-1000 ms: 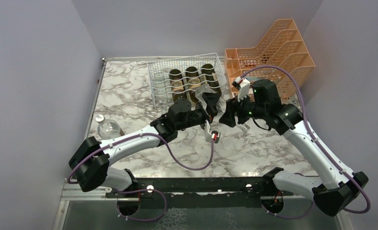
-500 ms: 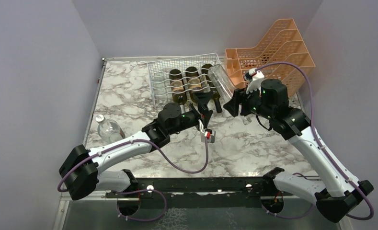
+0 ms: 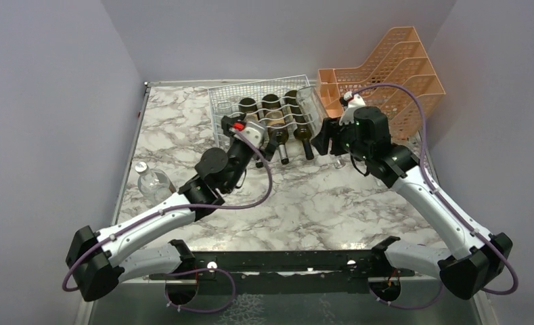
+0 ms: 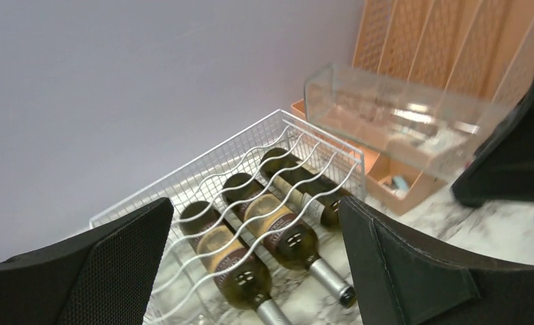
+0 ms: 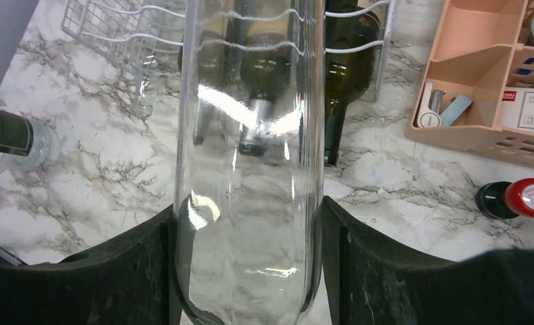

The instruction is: Put the wine bottle on the wine rack

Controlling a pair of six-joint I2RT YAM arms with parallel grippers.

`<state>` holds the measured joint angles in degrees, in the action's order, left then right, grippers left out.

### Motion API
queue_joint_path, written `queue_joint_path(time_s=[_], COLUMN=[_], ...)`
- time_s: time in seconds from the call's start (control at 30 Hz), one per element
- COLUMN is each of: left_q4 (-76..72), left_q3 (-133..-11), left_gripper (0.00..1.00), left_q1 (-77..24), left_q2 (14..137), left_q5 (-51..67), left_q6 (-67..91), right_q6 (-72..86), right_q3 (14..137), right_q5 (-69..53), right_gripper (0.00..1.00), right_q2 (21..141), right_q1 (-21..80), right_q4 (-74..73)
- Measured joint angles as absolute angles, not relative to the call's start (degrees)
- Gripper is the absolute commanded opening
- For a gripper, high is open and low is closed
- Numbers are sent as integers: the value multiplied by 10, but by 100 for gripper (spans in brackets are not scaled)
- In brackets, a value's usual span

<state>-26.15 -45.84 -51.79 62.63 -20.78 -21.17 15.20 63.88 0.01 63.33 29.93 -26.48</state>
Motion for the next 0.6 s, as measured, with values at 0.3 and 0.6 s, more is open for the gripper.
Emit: queue_joint_path(time_s=[0.3, 0.6], left_q4=[-196, -63], left_q3=[-434, -450], left_gripper=[99, 99], left_q1=[-506, -506], left_q2=[507, 506], left_q5=[-241, -244], left_q6=[22, 72], right_q6=[152, 151], right_q3=[660, 745], right_q5=[18, 56], right_gripper=[1, 1], right_q2=[749, 893], right_q1=[299, 299], right_q4=[-223, -172])
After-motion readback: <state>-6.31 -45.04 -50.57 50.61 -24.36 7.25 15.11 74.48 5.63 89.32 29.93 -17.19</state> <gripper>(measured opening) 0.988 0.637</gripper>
